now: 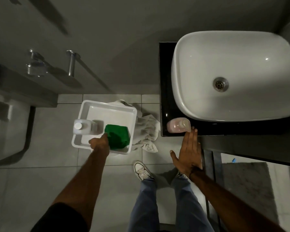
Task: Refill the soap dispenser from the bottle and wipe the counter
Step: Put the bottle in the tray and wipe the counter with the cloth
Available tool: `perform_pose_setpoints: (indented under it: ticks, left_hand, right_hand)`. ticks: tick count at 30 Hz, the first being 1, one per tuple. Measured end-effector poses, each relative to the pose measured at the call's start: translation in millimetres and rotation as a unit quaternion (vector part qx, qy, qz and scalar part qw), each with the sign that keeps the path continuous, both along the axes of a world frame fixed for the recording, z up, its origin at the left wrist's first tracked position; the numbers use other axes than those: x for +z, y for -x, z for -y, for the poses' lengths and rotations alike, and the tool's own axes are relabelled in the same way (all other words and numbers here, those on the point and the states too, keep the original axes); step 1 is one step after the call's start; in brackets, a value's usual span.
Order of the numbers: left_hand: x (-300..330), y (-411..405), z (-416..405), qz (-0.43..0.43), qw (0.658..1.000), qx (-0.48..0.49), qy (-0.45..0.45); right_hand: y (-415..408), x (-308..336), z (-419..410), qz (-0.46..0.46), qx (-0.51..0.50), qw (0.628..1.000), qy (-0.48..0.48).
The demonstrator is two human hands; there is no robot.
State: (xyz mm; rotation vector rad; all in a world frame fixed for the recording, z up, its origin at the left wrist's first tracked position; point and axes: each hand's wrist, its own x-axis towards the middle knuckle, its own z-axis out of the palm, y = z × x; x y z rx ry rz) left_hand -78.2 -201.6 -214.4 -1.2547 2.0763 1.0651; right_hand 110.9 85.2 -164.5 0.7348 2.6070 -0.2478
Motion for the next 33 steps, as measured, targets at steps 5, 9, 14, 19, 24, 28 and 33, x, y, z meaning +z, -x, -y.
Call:
perform_pose_setpoints:
  ticks: [5, 9, 14, 19, 24, 28, 33]
  left_hand:
    - [-21, -3, -38, 0.043, 0.971, -0.22, 0.081]
    - [-42, -11, -35, 0.041, 0.964, -0.251, 0.078]
    - [-28, -18, -24, -0.027, 0.988, -0.13, -0.081]
    - [39, -72, -57, -0.123, 0.978, -0.052, -0.162]
    - [102, -144, -122, -0.139, 0.95, 0.005, -0.279]
    - [126, -190, -178, -0.113, 0.922, -0.032, -0.37]
    - [139, -210, -231, -0.087, 0.923, -0.198, -0.317]
  right_hand:
    - [-6, -8, -9, -0.019, 0.005, 1.0, 0.004]
    - [-11, -13, -14, -0.07, 0.015, 0.997, 0.002]
    - [-13, -8, -22, -0.042, 0.049, 0.997, 0.031]
    - [-12, 20, -35, -0.005, 0.092, 0.993, 0.077]
    - [-19, 59, -38, -0.104, 0.03, 0.958, 0.265]
    - [-29, 76, -62, -0.049, -0.224, 0.802, 0.551]
    - [-60, 75, -127, -0.025, -0.283, 0.703, 0.652]
